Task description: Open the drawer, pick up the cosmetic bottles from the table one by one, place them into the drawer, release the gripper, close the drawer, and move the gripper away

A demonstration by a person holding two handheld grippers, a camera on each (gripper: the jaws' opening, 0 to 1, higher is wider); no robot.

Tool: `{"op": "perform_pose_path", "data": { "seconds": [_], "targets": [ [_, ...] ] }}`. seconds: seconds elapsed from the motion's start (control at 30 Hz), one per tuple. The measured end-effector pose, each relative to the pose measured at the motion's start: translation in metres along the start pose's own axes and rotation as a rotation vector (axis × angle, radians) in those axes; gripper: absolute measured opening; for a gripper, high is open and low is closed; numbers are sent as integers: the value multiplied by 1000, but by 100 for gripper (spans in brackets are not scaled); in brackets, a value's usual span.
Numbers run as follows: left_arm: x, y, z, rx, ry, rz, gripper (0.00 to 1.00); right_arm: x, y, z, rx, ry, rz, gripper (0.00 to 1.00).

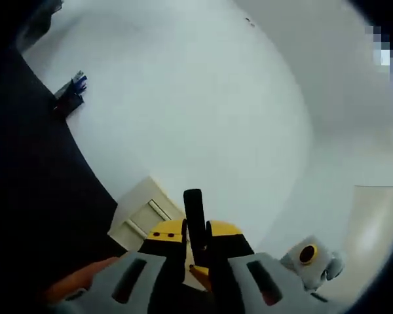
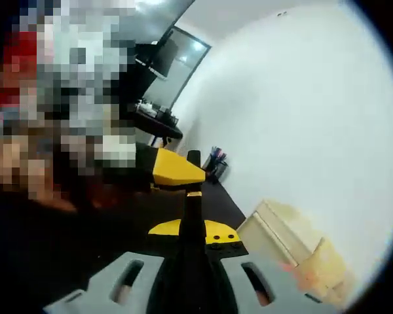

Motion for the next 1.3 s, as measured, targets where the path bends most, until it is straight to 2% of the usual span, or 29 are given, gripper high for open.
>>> {"op": "perform_pose_path", "data": {
  "seconds": [0.4, 0.57, 0.67, 0.83, 0.9, 1.0, 1.1, 1.23, 1.3],
  "targets": [
    [1, 4, -1, -32, -6, 18, 16, 0, 4, 1, 8, 6, -8, 7],
    [2, 5, -2, -38, 2, 10, 14, 3, 8, 3, -11, 21, 4, 8],
    [2, 4, -3, -43, 11, 25, 11, 6, 10, 5, -18, 26, -21, 8],
    [0, 2, -4, -47, 9, 46, 9, 4, 10, 5, -24, 11, -33, 8],
    [-2, -1, -4, -48, 11, 52, 9, 2, 9, 3, -32, 3, -24, 12],
    [-6, -2, -4, -66, 12, 124, 8, -1, 5, -2, -53, 8, -9, 19],
    [-9, -4, -1, -82, 21, 148, 8, -7, -3, -11, -56, 10, -5, 20],
    [-10, -11, 0, -106, 62, 252, 8, -12, -15, -29, -85, 48, -23, 26],
    [-13, -18, 3, -114, 75, 270, 8, -15, -20, -38, -100, 55, -28, 30]
  ]
}}
Point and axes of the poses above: the point that each gripper's makers call its tool centre point, and the gripper's own axes: z roughly forward along the fingers, y roughly to its left, x roughly out of its underside, the point moved 5 cm from there along -z, roughly backward along the fingers, and after that the axes turned 4 degrees about -y, right-handed, at the moved point
